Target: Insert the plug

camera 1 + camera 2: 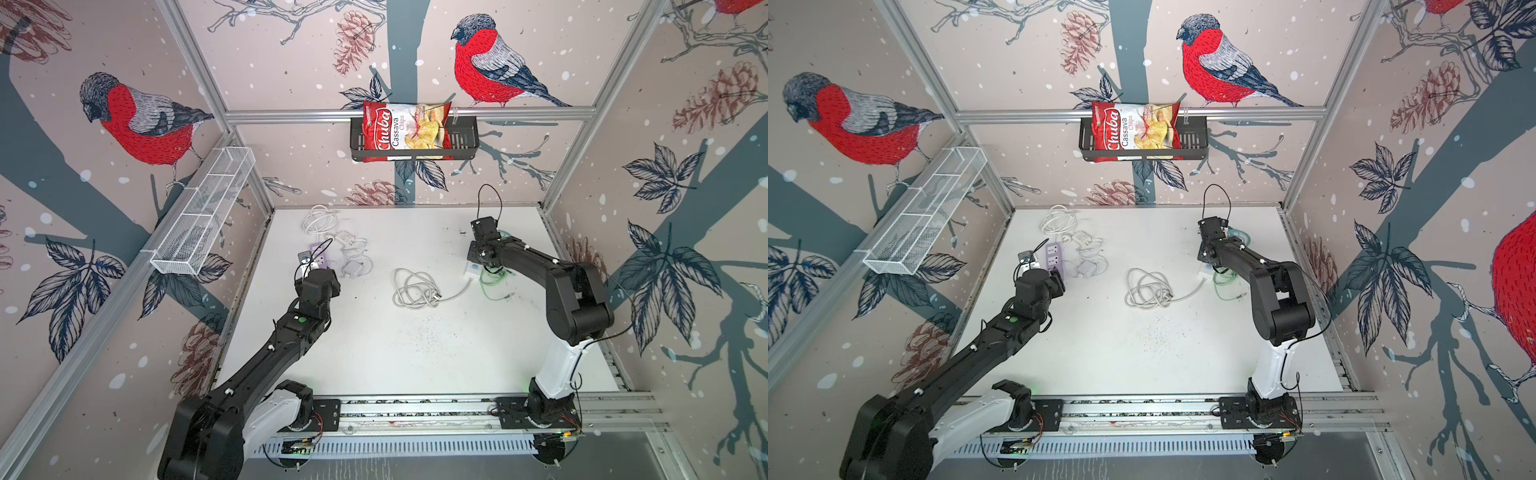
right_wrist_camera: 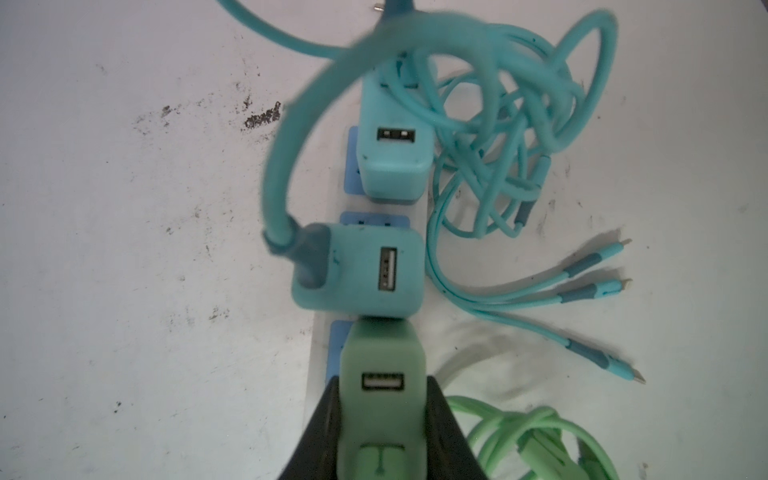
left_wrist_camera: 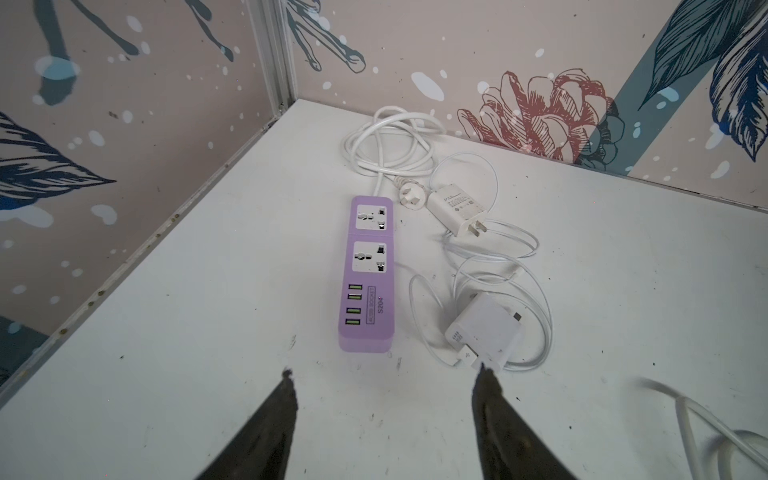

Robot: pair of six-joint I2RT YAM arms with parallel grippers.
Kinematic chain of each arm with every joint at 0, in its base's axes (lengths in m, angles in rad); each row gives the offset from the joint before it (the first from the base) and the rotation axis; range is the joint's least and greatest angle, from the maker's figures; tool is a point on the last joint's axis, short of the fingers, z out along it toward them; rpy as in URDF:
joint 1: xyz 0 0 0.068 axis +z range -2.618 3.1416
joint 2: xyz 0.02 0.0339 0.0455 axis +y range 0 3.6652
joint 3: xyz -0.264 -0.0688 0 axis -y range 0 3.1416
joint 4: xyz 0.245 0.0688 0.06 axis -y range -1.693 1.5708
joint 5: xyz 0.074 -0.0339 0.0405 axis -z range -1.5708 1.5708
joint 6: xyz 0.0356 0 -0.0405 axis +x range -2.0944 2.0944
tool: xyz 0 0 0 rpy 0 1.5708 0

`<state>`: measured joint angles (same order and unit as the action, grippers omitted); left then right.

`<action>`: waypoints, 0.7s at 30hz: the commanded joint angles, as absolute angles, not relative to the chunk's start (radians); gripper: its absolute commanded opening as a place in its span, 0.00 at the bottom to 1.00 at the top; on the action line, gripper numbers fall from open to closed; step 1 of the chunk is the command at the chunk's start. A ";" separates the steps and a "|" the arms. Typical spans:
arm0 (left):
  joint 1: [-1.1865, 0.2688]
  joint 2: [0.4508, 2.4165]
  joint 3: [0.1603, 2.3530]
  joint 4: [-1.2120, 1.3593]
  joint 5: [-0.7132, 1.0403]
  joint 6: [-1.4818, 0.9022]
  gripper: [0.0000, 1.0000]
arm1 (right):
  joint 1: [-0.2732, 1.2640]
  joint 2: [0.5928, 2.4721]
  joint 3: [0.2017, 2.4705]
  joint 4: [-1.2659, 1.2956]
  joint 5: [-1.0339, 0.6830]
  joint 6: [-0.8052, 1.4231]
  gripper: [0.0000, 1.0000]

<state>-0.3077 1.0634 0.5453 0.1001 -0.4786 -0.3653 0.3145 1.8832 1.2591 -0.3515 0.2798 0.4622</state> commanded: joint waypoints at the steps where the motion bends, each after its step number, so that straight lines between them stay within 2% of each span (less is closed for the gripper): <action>1: -0.267 1.140 0.587 0.179 -0.451 -0.340 0.67 | 0.308 1.893 1.233 -0.611 0.189 0.431 0.25; 10: -0.152 1.450 0.751 0.240 -0.408 -0.322 0.73 | 0.310 1.862 1.225 -0.589 0.129 0.420 0.47; 21: -0.098 1.692 0.921 0.226 -0.337 -0.319 0.73 | 0.308 1.804 1.200 -0.577 0.109 0.417 0.53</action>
